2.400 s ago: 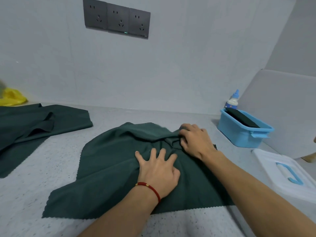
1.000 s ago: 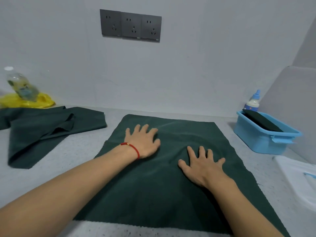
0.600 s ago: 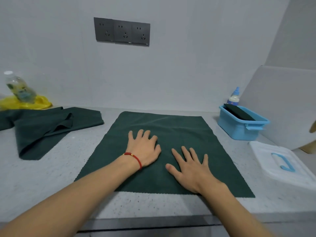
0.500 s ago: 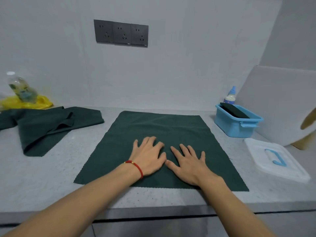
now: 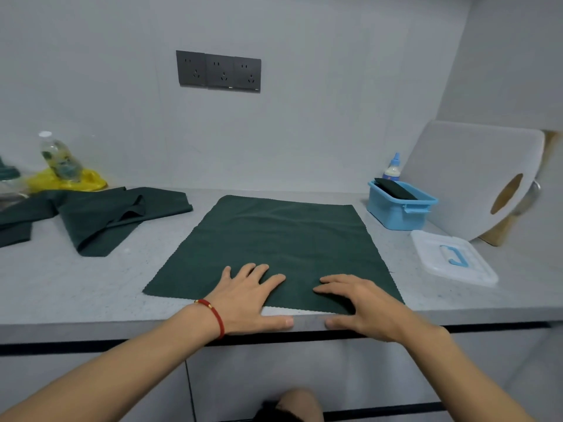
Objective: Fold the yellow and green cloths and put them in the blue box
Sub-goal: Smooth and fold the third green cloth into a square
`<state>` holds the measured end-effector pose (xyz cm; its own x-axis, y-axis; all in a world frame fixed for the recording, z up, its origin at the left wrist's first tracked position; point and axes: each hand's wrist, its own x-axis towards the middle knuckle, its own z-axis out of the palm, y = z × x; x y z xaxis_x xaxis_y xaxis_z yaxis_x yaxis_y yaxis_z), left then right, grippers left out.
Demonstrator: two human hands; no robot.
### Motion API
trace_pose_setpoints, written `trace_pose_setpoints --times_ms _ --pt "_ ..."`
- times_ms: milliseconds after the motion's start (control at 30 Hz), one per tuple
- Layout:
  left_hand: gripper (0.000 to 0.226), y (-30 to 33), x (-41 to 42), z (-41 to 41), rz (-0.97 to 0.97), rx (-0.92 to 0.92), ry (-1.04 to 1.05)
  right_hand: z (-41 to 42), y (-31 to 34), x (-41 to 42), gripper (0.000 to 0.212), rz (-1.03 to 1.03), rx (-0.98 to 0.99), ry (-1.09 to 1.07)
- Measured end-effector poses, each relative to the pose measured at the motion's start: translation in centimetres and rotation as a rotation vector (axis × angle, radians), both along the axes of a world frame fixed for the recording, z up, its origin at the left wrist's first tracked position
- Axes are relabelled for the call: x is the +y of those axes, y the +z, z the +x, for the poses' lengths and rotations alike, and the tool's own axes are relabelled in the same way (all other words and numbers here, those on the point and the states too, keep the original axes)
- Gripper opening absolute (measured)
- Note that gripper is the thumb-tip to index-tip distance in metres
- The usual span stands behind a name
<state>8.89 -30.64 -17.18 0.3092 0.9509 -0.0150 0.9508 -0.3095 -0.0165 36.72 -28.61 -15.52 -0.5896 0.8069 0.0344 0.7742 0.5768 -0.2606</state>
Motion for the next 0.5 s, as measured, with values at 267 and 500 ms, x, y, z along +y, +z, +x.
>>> trace_pose_setpoints --times_ms 267,500 --pt "0.082 1.0 -0.7 -1.0 0.028 -0.094 -0.046 3.3 0.3 -1.3 0.031 0.248 -0.045 -0.25" --pt "0.029 4.0 2.0 -5.6 0.12 -0.014 0.053 3.9 0.8 3.8 0.012 0.265 0.303 -0.549"
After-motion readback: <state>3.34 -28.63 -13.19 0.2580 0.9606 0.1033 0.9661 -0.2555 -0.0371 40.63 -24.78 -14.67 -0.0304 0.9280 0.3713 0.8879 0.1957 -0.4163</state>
